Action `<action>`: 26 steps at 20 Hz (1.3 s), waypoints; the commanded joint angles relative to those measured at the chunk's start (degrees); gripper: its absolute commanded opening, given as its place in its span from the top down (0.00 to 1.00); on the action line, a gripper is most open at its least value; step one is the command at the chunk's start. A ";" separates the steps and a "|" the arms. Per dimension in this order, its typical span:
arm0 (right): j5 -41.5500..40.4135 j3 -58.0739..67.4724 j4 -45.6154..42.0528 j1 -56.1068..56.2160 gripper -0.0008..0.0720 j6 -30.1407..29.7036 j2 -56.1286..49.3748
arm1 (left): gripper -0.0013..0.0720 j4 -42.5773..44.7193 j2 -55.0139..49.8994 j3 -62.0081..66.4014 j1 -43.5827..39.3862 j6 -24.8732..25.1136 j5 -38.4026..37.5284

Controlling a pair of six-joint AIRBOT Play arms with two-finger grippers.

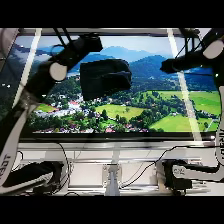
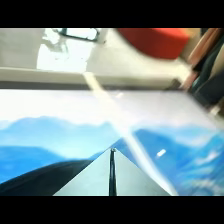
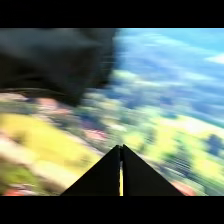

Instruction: Fold the clothes and pants, and hang the long-sleeved shirts on hangers.

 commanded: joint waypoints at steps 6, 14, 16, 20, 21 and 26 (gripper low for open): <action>-31.41 -4.96 17.84 12.96 0.06 0.46 -11.39 | 0.93 12.83 5.27 -0.02 8.61 -1.90 -35.39; -21.73 21.66 -2.12 13.49 0.15 21.42 -32.54 | 0.93 12.87 5.25 -0.04 8.59 -1.86 -36.35; -16.31 23.37 -6.49 12.85 0.14 21.40 -34.56 | 0.93 12.85 5.22 -0.04 8.59 -1.86 -36.37; -14.97 23.41 -8.00 12.70 0.06 21.03 -36.39 | 0.93 12.85 5.20 -0.04 8.59 -1.86 -36.37; -14.93 23.41 -7.87 12.70 0.06 21.03 -36.94 | 0.93 12.85 5.20 -0.04 8.59 -1.86 -36.37; -12.74 23.41 5.77 9.29 0.08 21.49 -39.58 | 0.93 12.87 5.20 -0.07 8.59 -1.86 -36.37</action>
